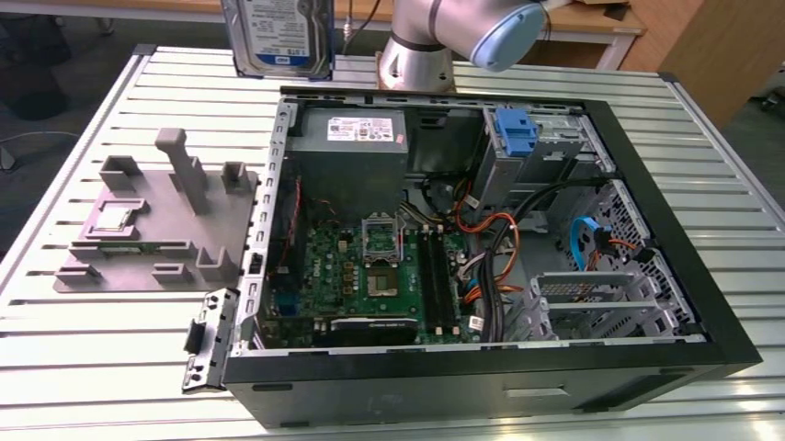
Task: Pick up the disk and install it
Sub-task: 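Pick up the disk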
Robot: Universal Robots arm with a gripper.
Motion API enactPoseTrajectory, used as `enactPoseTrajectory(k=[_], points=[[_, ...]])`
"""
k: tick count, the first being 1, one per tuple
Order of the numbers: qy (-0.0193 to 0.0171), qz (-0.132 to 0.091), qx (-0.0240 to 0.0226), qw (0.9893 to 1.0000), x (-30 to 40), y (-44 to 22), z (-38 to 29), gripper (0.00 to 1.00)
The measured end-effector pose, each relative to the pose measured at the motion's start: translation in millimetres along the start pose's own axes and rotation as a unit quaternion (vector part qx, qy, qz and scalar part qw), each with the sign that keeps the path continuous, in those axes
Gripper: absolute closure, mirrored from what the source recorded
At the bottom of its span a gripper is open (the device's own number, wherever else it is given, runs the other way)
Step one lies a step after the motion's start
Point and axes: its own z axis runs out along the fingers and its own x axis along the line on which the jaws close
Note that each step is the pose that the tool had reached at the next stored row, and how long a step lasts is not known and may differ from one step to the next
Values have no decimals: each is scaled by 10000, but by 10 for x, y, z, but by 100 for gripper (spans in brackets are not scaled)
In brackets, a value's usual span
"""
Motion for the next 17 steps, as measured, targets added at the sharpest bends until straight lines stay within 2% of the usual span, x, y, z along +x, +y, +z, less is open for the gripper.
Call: enactPoseTrajectory(k=[17], points=[[0, 1, 0, 10000, 0, -225, -11, 65]])
